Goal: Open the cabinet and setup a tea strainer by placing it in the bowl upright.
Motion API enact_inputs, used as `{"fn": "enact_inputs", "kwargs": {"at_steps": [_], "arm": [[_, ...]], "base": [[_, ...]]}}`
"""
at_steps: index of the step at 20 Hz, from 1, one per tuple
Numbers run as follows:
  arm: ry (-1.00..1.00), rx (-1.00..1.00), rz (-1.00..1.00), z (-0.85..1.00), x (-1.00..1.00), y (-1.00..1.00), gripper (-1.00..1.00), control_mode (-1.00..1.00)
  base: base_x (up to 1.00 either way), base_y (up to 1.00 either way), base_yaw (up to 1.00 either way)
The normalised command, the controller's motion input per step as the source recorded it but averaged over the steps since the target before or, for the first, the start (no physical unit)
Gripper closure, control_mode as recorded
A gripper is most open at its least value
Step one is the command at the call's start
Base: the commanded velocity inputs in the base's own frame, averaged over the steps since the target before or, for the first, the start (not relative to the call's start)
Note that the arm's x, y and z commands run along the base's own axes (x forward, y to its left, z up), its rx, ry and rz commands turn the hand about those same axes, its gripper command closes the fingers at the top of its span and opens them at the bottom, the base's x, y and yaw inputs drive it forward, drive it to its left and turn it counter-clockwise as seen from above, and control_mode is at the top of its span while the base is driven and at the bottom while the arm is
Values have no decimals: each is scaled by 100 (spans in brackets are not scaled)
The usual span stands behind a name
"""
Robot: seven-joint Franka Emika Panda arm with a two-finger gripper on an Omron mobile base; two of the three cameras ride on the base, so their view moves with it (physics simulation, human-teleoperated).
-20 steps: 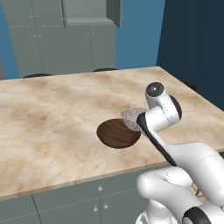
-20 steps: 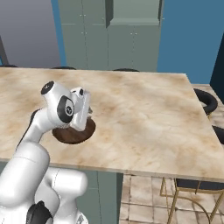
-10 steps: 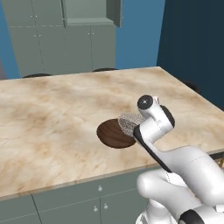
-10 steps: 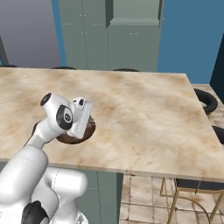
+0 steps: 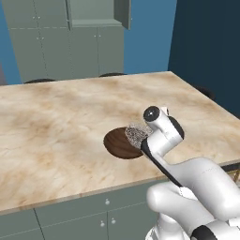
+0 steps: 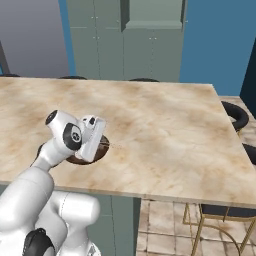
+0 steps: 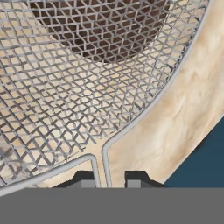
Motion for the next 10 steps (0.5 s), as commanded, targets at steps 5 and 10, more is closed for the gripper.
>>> {"fn": "enact_inputs", "kwargs": {"at_steps": [5,10], "arm": [[5,0,0,-30,4,0,100,-100],[2,0,0,-27,0,0,100,-100]], "base": [[0,0,0],[0,0,0]]}}
